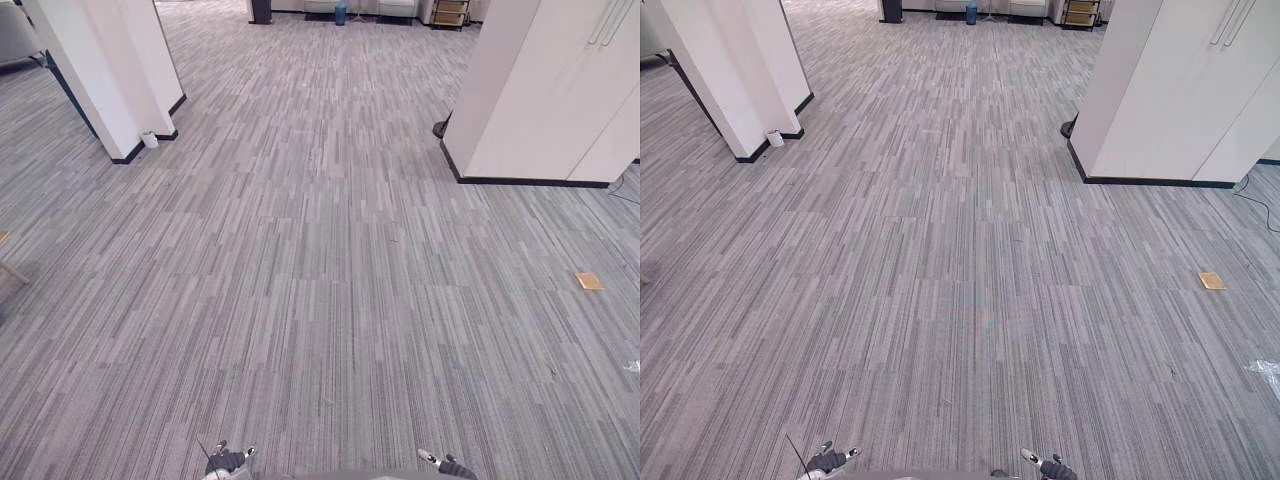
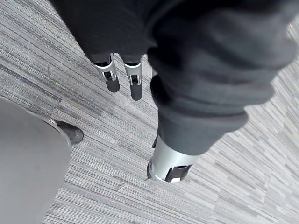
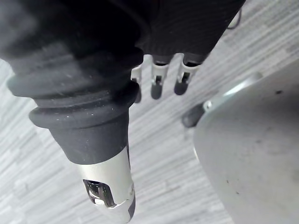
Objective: Organize washtable
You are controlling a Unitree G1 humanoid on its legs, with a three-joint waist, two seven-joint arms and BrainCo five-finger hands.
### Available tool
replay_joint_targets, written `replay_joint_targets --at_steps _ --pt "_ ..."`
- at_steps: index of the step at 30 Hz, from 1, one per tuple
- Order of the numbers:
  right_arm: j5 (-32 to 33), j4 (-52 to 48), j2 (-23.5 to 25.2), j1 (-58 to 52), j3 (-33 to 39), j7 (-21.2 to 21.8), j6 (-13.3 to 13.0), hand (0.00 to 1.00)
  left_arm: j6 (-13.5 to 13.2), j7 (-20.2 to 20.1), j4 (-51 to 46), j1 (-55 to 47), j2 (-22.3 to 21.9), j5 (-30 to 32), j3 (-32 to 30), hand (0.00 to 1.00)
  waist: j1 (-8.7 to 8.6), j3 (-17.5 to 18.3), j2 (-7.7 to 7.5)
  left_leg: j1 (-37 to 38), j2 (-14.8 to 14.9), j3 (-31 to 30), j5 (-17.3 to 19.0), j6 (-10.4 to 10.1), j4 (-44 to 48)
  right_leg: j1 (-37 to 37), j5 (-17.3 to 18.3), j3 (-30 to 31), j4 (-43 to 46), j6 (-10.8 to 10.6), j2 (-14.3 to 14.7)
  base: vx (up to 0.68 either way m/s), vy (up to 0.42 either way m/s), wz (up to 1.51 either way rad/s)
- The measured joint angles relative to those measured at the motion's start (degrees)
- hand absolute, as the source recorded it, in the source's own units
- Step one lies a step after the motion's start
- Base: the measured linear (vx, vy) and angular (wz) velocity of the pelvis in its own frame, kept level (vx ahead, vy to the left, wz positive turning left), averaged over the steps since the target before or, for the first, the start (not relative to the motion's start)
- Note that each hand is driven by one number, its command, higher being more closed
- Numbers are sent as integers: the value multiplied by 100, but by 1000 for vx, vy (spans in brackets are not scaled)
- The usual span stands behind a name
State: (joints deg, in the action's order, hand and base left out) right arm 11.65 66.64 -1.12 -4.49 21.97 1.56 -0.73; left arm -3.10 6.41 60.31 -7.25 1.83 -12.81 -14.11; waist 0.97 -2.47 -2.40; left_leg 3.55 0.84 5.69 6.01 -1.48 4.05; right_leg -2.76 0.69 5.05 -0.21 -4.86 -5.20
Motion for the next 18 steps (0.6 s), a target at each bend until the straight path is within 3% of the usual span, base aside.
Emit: replay_joint_targets --at_steps 5,11,13,14,15,16,17,18 --pt "0 -11 0 1 -6 -20 -65 0 -50 -24 4 4 6 166 60 0 -5 -23 45 -74 32 36 -9 -30 -138 110 55 -85 -69 8 -9 0 0 0" --pt "-201 -54 12 76 -45 -55 -143 0 -230 -274 7 51 82 300 151 0 16 -90 -4 -317 54 114 135 21 -69 229 199 -1437 45 -103 -307 93 -13 8" --pt "-226 -174 23 93 -33 -76 -202 0 -224 -409 71 221 160 399 399 0 -11 -324 -20 -437 72 155 607 89 523 517 772 -1724 1195 -265 -594 176 42 31" --pt "-222 -179 9 90 -32 -72 -215 0 -223 -411 90 266 157 396 436 0 -1 -357 38 -425 100 165 689 143 560 680 881 -1813 1681 -280 -679 151 22 4" --pt "-203 -259 -43 124 -34 -30 -244 0 -217 -408 105 284 140 458 522 0 11 -447 77 -276 116 207 805 173 560 1172 887 -1925 2892 -267 -825 184 29 -16" --pt "-153 -319 -50 219 -34 -11 -307 0 -215 -403 98 303 165 501 538 0 -36 -564 128 27 98 192 879 229 493 1637 633 -1883 4209 -176 -1047 198 30 -18" --pt "-94 -344 -96 250 -33 -12 -322 0 -215 -400 107 341 156 531 581 0 -46 -657 184 187 119 209 939 208 505 1887 741 -1854 4667 -152 -1106 326 22 -21" --pt "-52 -353 -126 279 -83 -3 -324 0 -178 -392 113 419 231 651 692 0 -60 -663 191 348 280 239 1141 192 588 2172 1158 -1931 4829 -80 -1017 459 -29 -14"
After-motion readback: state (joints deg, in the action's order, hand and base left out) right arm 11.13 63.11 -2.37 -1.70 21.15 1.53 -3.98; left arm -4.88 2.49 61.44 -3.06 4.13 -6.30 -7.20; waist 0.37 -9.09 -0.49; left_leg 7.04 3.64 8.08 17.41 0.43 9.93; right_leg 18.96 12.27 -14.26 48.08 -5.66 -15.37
